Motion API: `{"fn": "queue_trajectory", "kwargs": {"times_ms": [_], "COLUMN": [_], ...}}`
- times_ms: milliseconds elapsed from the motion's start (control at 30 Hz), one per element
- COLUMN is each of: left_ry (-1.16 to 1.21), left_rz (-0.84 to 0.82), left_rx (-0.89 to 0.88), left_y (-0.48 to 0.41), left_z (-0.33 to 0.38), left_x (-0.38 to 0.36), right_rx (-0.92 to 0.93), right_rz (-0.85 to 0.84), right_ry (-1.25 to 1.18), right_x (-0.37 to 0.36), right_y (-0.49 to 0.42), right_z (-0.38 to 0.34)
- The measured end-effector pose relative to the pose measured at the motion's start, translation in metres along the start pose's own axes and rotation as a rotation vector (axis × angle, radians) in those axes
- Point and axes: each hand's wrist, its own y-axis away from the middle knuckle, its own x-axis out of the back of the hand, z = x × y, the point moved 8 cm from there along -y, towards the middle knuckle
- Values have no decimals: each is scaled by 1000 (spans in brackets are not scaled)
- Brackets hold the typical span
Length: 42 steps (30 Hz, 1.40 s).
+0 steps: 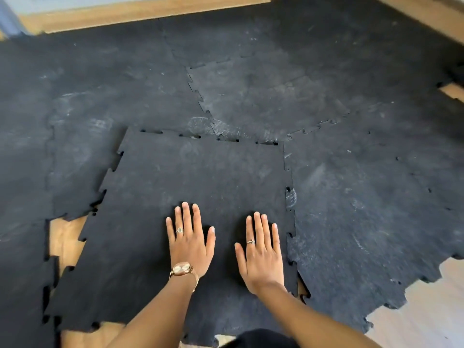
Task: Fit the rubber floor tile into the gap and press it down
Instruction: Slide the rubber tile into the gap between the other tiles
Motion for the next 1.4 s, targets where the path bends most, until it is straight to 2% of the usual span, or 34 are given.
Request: {"fn": "queue_trajectory", "kwargs": {"times_ms": [133, 233, 300, 400, 467, 567, 633, 733, 900, 967, 1033, 1200, 1267, 1400], "left_ry": [-28, -43, -51, -6, 21, 153, 279, 262, 81, 20, -69, -313, -317, -228], "left_rz": [1, -100, -107, 61, 132, -71, -196, -230, -332, -380, -414, -514, -564, -615], "left_rx": [8, 20, -31, -95, 106, 586, 726, 712, 637, 605, 588, 542, 526, 611], "left_y": [1, 1, -6, -20, -32, -32, -26, -25, -30, -32, -31, 10, 37, 83], "left_z": [-2, -2, -4, -32, -84, -169, -192, -196, -202, -199, -195, -198, -204, -220], "left_x": [-1, -3, 4, 35, 53, 46, 41, 46, 69, 82, 95, 110, 102, 95], "right_rx": [161, 92, 12, -183, -342, -511, -655, -782, -823, -842, -841, -731, -738, -786], "right_rz": [-233, -390, -445, -376, -316, -305, -328, -342, -287, -192, -97, -34, -38, -62], "right_ry": [124, 115, 91, 2, -39, 20, -70, -251, -225, -192, -172, -247, -323, -447], "right_x": [-12, -9, -4, 5, 11, 18, 16, 6, 11, 17, 21, 27, 32, 33], "right_y": [-2, -7, -11, -15, -17, -22, -18, -11, -11, -4, 9, 36, 36, 33], "right_z": [4, 7, 0, -7, -5, 7, 24, 37, 28, 23, 20, 27, 31, 29]}}
